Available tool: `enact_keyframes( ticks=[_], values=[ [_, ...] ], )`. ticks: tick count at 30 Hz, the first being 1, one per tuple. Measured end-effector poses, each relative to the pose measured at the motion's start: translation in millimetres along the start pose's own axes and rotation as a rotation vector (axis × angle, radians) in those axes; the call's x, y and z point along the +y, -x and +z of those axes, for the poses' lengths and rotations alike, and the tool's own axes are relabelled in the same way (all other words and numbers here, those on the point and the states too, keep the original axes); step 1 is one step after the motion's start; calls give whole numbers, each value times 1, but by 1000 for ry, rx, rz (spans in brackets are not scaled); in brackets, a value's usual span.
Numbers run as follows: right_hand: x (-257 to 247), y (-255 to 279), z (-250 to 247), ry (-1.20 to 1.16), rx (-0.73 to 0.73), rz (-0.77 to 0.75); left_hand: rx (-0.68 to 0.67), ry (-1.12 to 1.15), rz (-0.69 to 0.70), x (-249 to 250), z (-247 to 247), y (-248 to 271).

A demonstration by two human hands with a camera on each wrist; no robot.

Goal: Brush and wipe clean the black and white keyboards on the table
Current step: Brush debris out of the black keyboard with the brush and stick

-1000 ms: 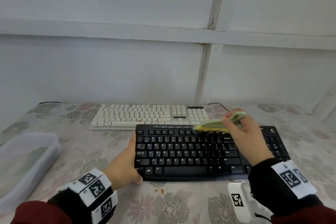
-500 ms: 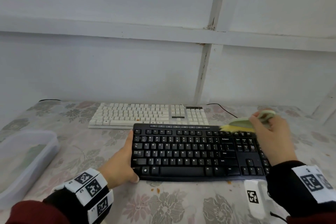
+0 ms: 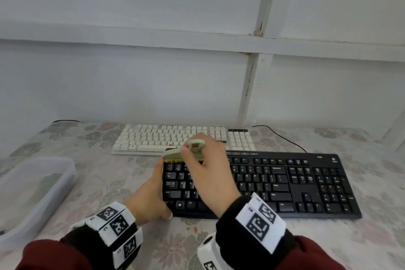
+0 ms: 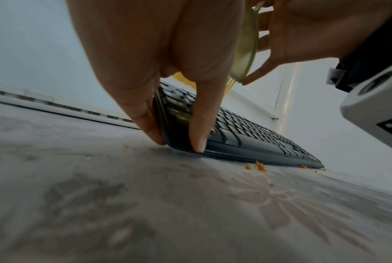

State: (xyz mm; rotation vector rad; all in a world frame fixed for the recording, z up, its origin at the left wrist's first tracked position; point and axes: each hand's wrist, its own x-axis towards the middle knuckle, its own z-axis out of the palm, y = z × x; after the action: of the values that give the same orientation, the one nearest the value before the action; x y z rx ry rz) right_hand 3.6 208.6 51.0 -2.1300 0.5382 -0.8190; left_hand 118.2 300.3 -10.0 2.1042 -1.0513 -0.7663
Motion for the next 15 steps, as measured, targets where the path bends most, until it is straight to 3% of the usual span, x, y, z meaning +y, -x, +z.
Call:
enact_keyframes(
  ticks=[9,12,15],
  values=[
    [14,4,-24,185,108,151,-15,15,-23,-6,-1,-3],
    [1,4,-22,127,158,60,-9,12,-5,-4,-1,-3],
    [-9,5,-7,13,87,20,1,-6,0,0,-1,0]
  ],
)
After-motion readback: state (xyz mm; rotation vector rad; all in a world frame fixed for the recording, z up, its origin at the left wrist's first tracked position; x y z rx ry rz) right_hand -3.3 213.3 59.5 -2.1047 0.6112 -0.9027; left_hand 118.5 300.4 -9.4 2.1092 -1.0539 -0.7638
